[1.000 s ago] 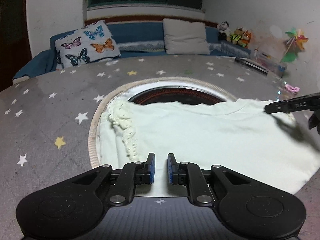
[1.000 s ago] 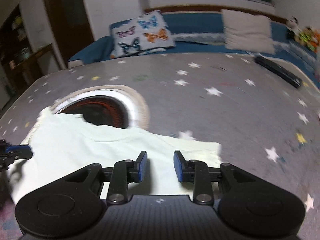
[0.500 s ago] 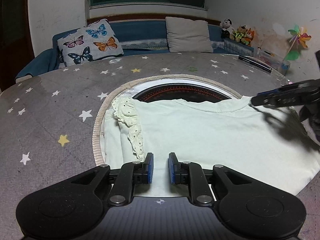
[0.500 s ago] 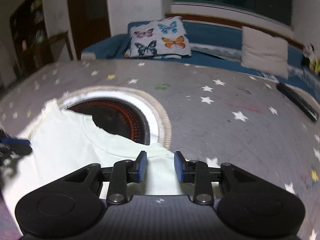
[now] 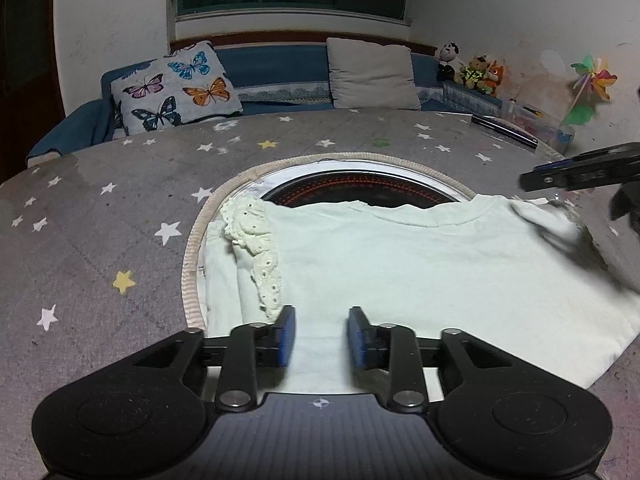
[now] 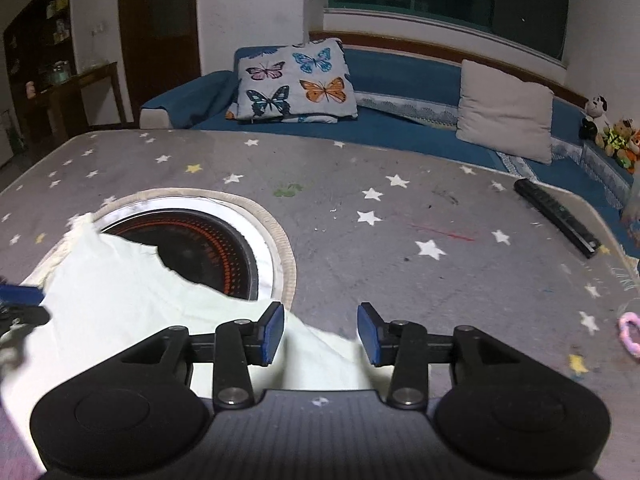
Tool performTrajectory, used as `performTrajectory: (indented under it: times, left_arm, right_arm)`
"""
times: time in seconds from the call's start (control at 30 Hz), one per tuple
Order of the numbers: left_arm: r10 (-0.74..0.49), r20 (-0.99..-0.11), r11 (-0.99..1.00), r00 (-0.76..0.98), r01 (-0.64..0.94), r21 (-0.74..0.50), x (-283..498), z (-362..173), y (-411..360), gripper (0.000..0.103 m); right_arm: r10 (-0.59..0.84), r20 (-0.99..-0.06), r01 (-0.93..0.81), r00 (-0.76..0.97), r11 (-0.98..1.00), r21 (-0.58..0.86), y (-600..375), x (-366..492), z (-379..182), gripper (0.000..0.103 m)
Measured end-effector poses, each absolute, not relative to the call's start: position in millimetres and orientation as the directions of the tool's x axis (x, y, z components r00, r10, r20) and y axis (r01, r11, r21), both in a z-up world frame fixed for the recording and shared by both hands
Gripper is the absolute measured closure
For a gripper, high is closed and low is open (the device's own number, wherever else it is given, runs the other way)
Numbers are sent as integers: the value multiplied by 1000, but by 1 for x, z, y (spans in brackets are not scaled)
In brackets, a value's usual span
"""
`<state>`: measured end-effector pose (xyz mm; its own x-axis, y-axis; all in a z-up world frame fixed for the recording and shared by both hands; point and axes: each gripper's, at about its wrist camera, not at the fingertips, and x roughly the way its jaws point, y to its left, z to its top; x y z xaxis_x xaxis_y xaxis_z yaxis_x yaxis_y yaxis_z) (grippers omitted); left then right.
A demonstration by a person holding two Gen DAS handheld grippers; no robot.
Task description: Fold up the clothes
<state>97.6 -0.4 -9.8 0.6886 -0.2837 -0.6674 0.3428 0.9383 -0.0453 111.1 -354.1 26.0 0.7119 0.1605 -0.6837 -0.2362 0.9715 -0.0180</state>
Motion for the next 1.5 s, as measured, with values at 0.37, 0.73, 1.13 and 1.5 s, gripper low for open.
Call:
performTrajectory:
  times: [0.37,0.73,1.13,1.5]
  left_arm:
    - [-290,-641,932,710,361,-22,70,2,-3,61]
    - [-268,-656,937,706,350,-6,56,-7,3,61]
    - [-261,-648,944,715,330,-16,51,-7,12,60]
    - [-220,-630,969,745,244,-51,46,-2,37,56]
  right_arm:
    - [292,-695,-368,657,929,43,-357,19,41,67]
    - [314,-729,-349,607,930,110,-364,-42,6,68]
    - [335,-667,-320,666,935,151,-362,-29,12,68]
    - [340,-660,-315,670,935,162,-357,-15,10,68]
